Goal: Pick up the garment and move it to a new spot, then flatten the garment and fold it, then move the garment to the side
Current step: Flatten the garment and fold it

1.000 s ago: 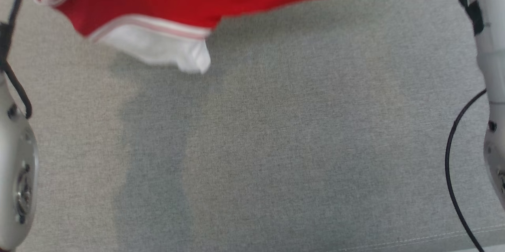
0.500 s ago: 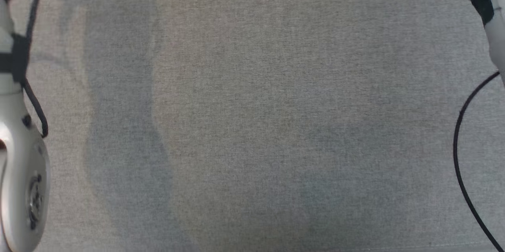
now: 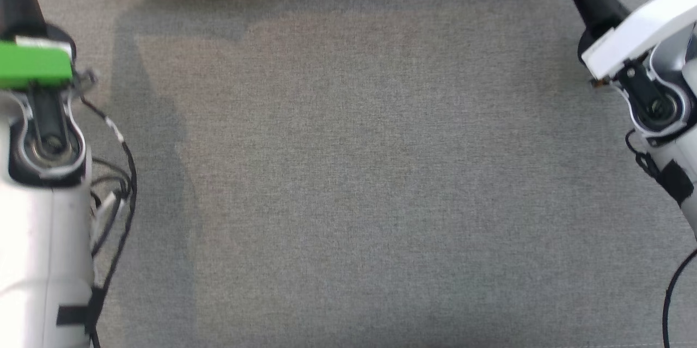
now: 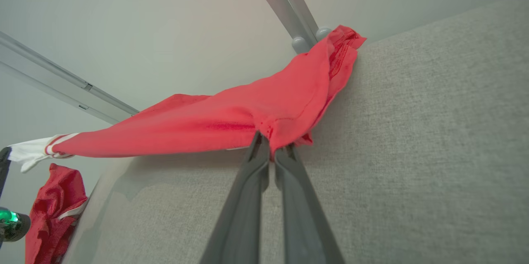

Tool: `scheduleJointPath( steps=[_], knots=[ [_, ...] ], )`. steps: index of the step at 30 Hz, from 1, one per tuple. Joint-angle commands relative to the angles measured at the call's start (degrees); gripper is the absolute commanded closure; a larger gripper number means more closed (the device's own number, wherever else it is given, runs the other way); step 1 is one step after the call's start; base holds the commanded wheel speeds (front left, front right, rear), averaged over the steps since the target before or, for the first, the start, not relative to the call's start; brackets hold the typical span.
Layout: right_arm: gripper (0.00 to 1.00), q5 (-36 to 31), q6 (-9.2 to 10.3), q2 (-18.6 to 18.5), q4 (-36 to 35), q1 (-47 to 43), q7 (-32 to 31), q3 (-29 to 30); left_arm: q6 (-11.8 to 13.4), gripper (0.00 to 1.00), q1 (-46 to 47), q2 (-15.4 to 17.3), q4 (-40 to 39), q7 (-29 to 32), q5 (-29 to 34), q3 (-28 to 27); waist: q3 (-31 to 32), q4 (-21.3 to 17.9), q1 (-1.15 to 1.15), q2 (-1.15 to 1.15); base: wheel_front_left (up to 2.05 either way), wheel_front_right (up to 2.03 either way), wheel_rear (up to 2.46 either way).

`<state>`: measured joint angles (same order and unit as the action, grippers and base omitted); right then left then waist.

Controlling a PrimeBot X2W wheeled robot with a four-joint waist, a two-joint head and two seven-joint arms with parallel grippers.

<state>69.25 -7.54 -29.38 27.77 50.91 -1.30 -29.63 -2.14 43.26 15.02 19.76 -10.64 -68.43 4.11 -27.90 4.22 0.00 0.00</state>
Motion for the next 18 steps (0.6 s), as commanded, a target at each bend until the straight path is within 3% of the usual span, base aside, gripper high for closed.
scheduleJointPath(
  steps=[1,4,7,18],
  knots=[
    [1.0,1.32,0.1,-1.32,-0.97,-2.58,0.05,0.16,1.18,1.0,-3.87,0.76,-1.81,-0.02,-0.32,-0.62,5.13,-1.76,0.0,0.0,0.0,0.0,0.0],
    [1.0,4.65,0.11,-3.58,-4.54,-9.77,0.13,-0.39,4.12,1.0,-15.55,0.37,-8.01,0.15,-1.24,-1.3,7.48,-2.07,0.0,0.0,0.0,0.0,0.0],
    [1.0,6.43,0.1,-5.04,-7.19,-14.53,0.69,-0.87,5.46,1.0,-22.87,-0.25,-12.03,-0.16,-1.63,-1.47,9.04,-2.03,0.0,0.0,0.0,0.0,0.0],
    [1.0,10.4,0.11,-12.04,-18.3,-33.11,4.23,-0.3,11.06,1.0,-42.52,-2.07,-26.87,-0.4,-2.92,-2.76,14.27,-0.97,0.0,0.0,0.0,0.0,0.0]
  ],
)
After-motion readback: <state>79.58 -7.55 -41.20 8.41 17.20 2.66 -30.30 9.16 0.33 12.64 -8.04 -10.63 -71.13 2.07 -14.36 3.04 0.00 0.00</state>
